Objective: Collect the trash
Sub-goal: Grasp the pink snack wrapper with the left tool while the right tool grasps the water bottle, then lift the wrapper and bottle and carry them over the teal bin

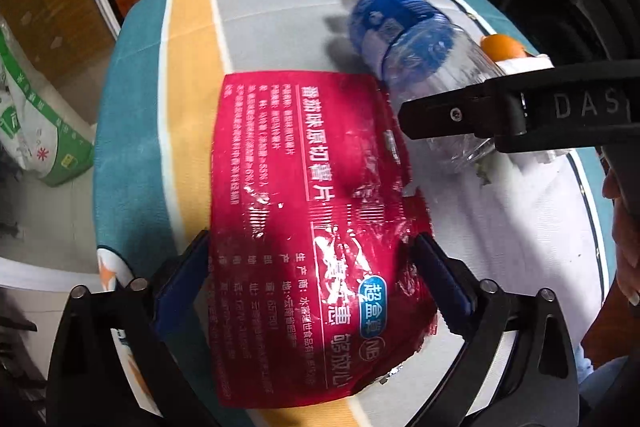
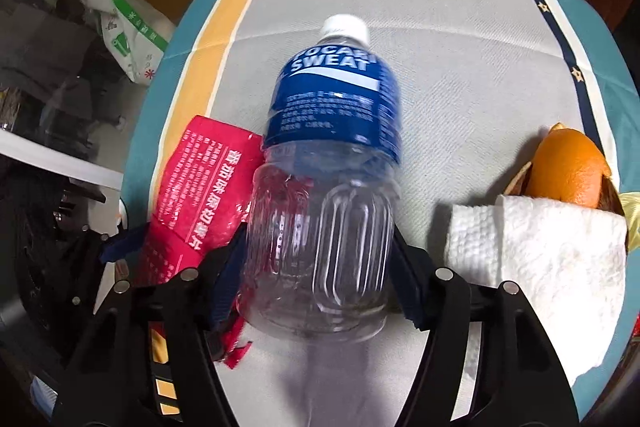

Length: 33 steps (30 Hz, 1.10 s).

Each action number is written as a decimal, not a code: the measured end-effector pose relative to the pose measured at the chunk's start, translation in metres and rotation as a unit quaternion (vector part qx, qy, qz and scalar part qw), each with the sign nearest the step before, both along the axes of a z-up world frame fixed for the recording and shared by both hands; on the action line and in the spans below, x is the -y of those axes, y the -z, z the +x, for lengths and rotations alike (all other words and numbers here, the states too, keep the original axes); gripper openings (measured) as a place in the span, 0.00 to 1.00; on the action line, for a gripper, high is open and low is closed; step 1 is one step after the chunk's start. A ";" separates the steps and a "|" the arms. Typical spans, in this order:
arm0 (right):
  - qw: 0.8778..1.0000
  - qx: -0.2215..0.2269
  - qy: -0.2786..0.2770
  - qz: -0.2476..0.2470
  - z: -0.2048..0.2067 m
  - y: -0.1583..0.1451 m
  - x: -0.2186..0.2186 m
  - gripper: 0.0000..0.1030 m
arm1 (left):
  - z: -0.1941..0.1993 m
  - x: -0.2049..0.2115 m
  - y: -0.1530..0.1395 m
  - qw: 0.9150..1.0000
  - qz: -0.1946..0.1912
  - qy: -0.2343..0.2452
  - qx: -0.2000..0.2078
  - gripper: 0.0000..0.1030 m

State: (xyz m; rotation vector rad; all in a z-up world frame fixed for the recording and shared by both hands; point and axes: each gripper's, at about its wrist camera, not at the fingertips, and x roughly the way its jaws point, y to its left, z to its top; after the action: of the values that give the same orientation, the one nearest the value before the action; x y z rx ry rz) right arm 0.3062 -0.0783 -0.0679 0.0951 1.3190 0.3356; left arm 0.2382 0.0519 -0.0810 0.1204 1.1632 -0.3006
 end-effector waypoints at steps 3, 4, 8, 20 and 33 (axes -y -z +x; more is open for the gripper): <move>1.000 0.015 -0.002 0.005 -0.006 -0.012 0.007 0.59 | -0.004 0.006 -0.004 1.000 0.006 0.003 0.011 0.64; 1.000 0.017 -0.002 0.007 -0.007 -0.015 0.008 0.59 | -0.005 0.007 -0.007 1.000 -0.001 0.004 0.012 0.49; 1.000 0.029 -0.001 0.011 -0.013 -0.026 0.019 0.59 | -0.011 0.016 -0.019 1.000 -0.003 0.009 0.025 0.20; 0.998 0.057 0.005 0.033 -0.040 -0.057 0.044 0.59 | -0.038 0.031 -0.061 0.998 0.007 -0.001 0.064 0.11; 0.991 0.115 0.022 0.060 -0.085 -0.100 0.095 0.58 | -0.070 0.056 -0.126 0.994 0.000 0.006 0.113 0.11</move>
State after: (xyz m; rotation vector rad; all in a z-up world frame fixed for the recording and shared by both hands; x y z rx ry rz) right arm 0.2210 -0.1733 0.0316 0.1816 1.0659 0.3775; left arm 0.1679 -0.0042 0.0445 0.1574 0.9391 -0.2896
